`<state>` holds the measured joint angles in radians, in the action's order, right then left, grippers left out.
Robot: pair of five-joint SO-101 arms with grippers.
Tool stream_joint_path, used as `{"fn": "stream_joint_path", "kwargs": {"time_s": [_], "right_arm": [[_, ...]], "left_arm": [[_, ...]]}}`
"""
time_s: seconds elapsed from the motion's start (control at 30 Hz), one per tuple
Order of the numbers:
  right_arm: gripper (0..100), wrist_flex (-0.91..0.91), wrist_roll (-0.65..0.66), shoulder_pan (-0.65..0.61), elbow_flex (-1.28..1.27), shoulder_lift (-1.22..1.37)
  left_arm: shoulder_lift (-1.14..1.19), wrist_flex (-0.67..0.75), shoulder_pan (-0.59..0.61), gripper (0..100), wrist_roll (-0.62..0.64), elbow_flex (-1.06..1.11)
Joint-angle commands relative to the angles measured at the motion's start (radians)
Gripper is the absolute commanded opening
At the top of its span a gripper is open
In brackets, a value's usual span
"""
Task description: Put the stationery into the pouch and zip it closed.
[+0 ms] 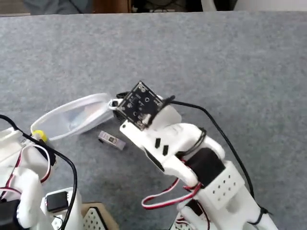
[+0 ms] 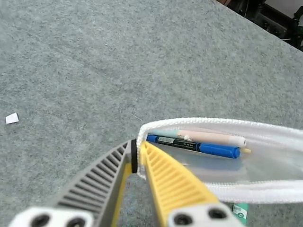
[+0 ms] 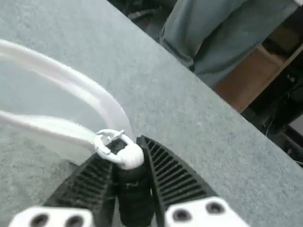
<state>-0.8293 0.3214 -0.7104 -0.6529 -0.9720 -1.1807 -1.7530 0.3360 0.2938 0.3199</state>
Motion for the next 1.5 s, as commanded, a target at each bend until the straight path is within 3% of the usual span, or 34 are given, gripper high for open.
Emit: {"fn": "stream_joint_path", "kwargs": {"time_s": [0.0, 0.6, 1.07, 1.47], "right_arm": [[1.2, 0.000, 0.008, -0.060, 0.105, -0.053], [1.2, 0.011, 0.000, -0.104, 0.294, -0.054], [1.2, 0.121, -0.002, -0.269, 0.309, -0.054], [2.1, 0.110, -0.002, -0.270, 0.305, -0.054]], "left_arm": [[0.038, 0.009, -0.005, 3, -0.011, 0.004], [0.137, 0.003, -0.005, 3, -0.055, 0.005], [0.137, 0.002, -0.005, 3, -0.060, 0.005], [0.137, 0.002, -0.001, 3, -0.057, 0.001]]}}
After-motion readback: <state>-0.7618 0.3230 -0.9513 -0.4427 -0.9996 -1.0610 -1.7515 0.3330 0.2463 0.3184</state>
